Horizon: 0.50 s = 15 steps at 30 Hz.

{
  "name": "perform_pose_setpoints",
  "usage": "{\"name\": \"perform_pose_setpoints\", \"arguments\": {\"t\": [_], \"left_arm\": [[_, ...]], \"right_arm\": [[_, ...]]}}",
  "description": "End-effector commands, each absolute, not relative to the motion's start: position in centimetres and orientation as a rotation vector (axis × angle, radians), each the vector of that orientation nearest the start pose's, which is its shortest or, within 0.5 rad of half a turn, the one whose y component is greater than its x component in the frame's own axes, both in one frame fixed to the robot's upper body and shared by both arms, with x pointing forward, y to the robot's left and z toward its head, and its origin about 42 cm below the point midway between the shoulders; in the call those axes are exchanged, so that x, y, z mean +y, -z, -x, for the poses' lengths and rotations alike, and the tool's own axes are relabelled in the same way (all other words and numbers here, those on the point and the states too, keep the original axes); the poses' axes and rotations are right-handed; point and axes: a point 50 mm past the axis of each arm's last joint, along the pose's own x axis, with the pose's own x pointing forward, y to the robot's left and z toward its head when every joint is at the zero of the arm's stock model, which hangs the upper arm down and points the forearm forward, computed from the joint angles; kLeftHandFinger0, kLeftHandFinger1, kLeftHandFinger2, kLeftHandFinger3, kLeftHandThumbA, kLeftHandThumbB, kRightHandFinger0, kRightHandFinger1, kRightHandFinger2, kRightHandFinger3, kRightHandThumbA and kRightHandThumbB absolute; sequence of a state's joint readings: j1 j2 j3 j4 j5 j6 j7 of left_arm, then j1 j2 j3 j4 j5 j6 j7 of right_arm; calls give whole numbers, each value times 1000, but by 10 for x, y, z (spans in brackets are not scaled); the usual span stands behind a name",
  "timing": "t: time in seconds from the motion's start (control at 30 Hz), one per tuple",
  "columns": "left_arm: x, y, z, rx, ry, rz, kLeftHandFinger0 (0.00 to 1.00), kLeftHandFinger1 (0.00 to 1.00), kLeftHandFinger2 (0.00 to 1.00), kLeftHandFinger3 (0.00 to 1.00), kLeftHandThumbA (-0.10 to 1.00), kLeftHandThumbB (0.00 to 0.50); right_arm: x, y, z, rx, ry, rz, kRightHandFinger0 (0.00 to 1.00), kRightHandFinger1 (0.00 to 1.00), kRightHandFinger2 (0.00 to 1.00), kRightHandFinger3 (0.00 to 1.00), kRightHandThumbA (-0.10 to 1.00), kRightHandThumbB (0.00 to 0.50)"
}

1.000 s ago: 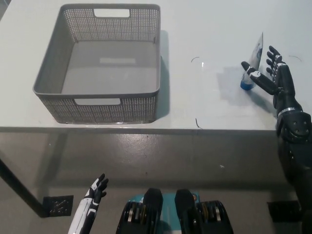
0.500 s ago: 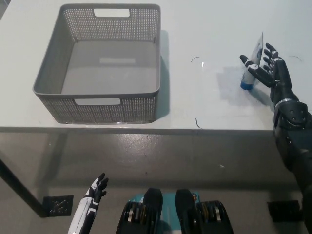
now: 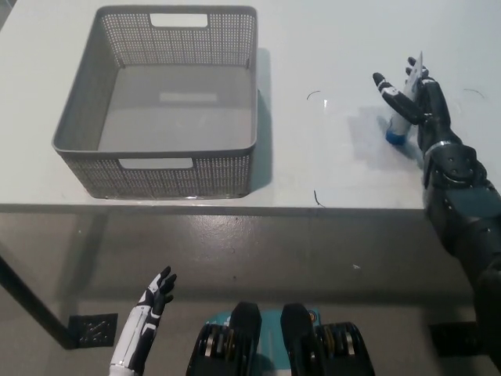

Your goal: Use the right hand to pick up a shampoo and place it into a container on the left side

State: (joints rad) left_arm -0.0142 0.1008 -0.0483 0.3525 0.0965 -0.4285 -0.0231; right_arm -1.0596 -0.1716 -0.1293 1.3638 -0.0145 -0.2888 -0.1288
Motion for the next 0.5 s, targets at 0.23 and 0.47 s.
{"name": "perform_pose_setpoints", "arguments": {"t": [0.23, 0.47], "left_arm": [[236, -51, -287, -167, 125, -202, 1000, 1000, 1000, 1000, 1000, 242], [236, -53, -289, -163, 126, -197, 1000, 1000, 1000, 1000, 1000, 215]], "right_arm": [[-223, -236, -568, -55, 227, 179, 4, 329, 635, 642, -100, 146], [-230, -242, -569, -75, 273, 146, 0, 331, 688, 659, -100, 149]]}}
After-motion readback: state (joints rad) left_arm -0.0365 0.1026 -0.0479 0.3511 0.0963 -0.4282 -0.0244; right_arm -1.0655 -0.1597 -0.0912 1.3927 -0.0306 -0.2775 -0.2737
